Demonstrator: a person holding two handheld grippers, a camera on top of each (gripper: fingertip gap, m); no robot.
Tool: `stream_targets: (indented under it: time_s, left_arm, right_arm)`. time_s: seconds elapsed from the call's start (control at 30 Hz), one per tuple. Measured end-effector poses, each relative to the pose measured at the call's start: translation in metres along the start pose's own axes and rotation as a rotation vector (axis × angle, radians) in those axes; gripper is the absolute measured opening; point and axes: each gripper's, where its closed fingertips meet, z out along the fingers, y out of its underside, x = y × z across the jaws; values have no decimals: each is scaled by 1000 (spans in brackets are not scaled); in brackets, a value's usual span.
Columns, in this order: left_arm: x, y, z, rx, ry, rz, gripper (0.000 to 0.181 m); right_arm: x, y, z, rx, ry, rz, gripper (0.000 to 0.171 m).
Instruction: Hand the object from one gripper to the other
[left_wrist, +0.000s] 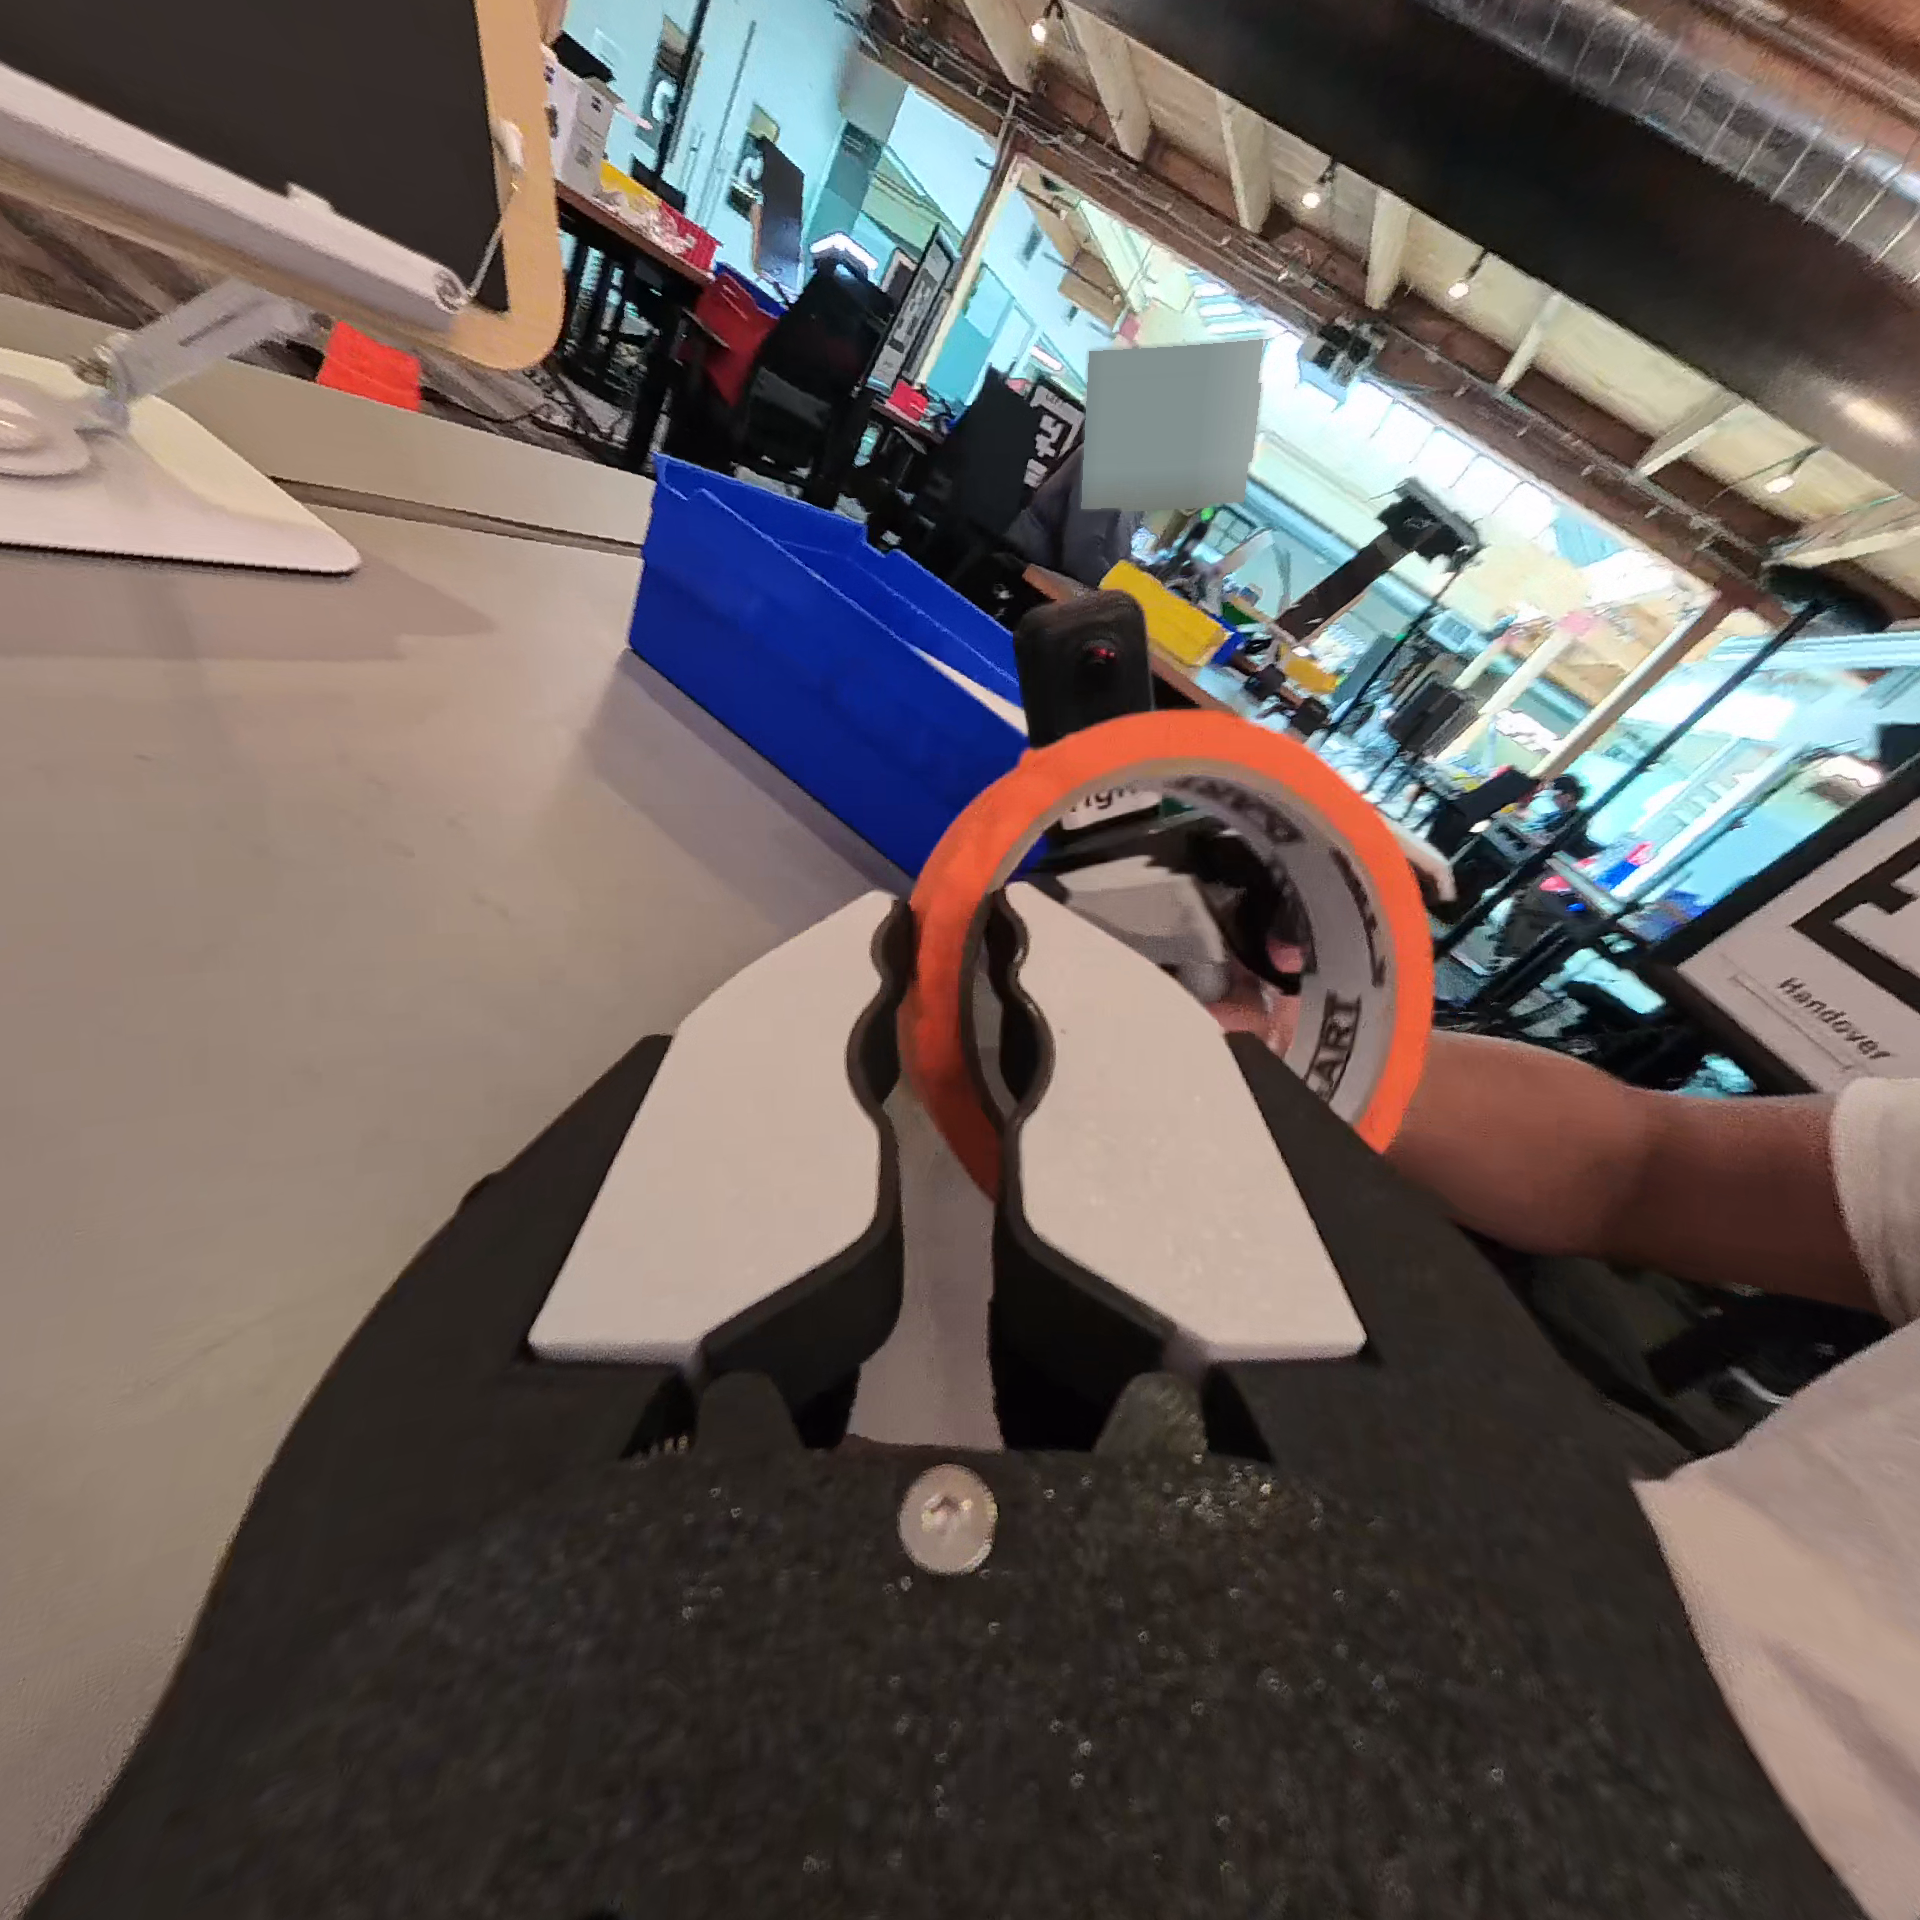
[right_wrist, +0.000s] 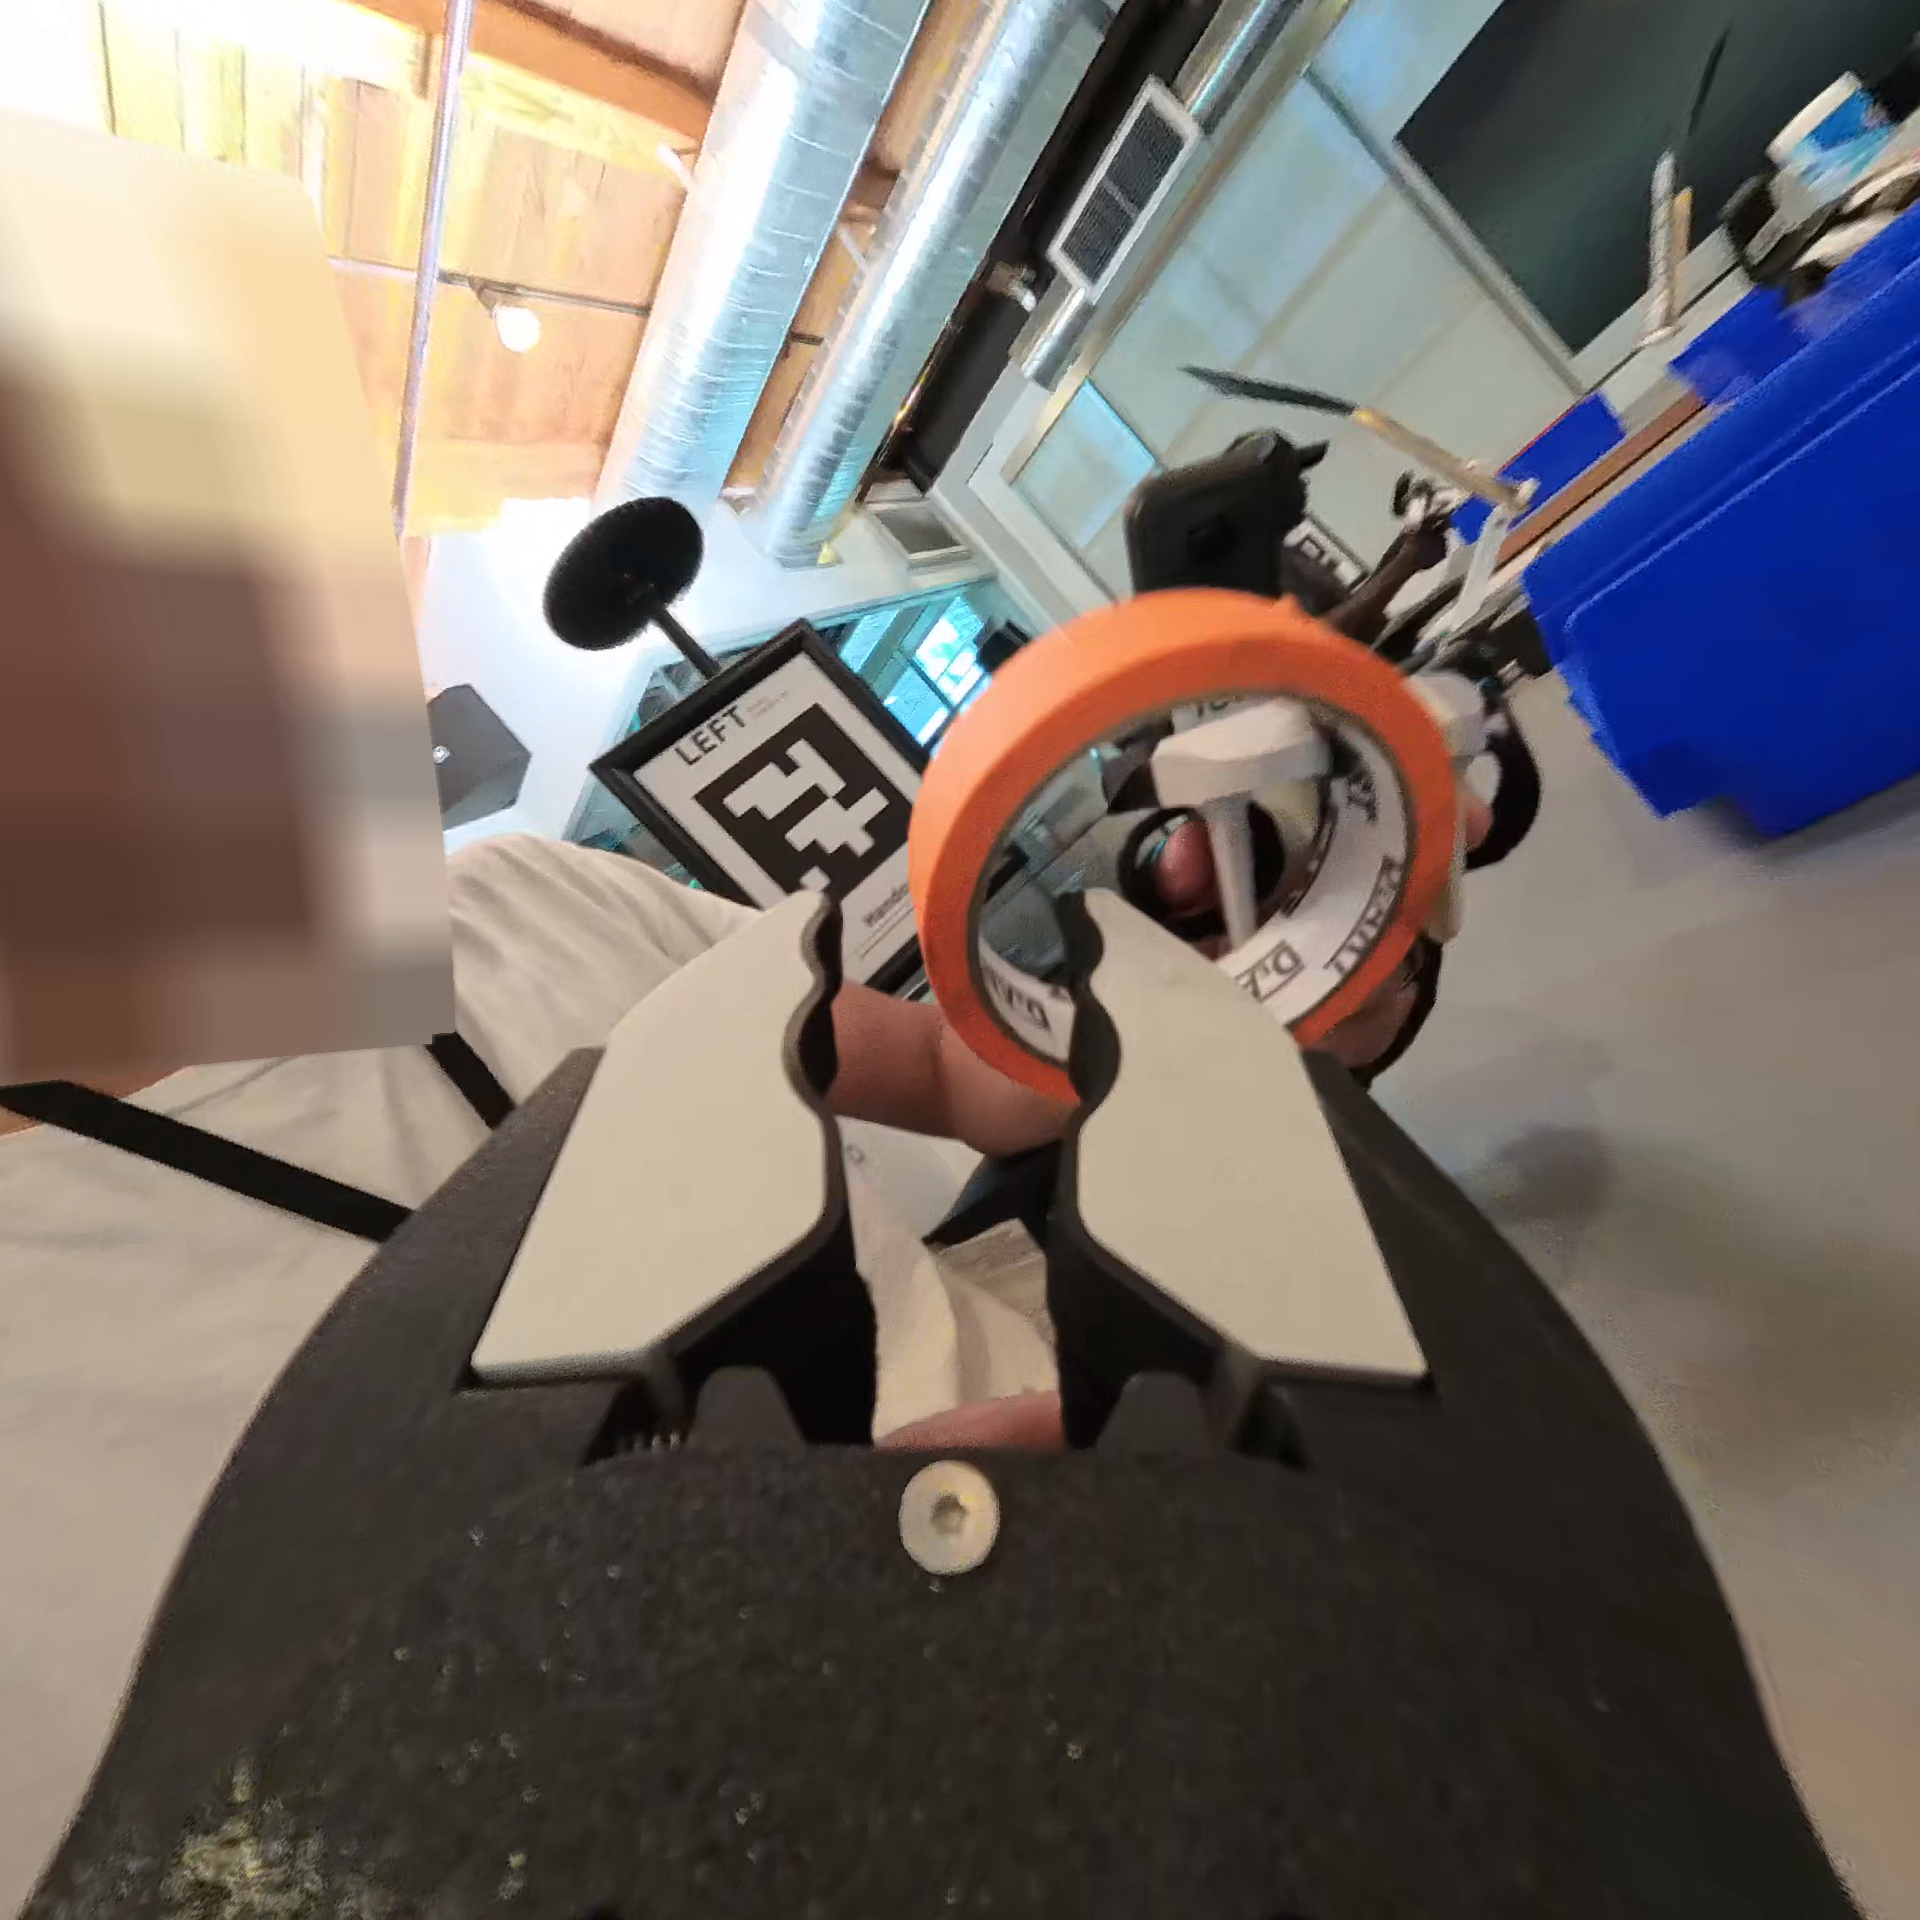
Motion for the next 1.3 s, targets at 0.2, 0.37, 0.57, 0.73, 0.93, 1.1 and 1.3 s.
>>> stream_targets:
  time_s: [0.2, 0.37, 0.57, 0.73, 0.93, 1.1, 1.3]
  left_arm:
    - [-3, 1, -4, 10, -41, 40, 11]
    - [-13, 1, -10, 15, -70, -32, 22]
    - [-21, -7, -22, -5, -152, 121, 35]
    - [0, -3, -11, -29, -158, 160, 60]
    - [-6, 18, -1, -165, -353, 359, 57]
    - [-5, 29, 0, -207, -331, 290, 28]
    - [-11, 34, 1, -241, -332, 291, 27]
  right_arm:
    - [0, 15, 21, -81, -19, -101, 12]
    - [21, 20, 11, -186, 191, -304, 10]
    - [53, 17, -11, -328, 604, -691, 10]
    - [92, 24, -33, -621, 991, -1057, 10]
    - [104, 22, -37, -915, 1227, -1523, 11]
    - [109, 25, -33, -1027, 1287, -1677, 11]
    - [110, 24, -38, -963, 1284, -1697, 15]
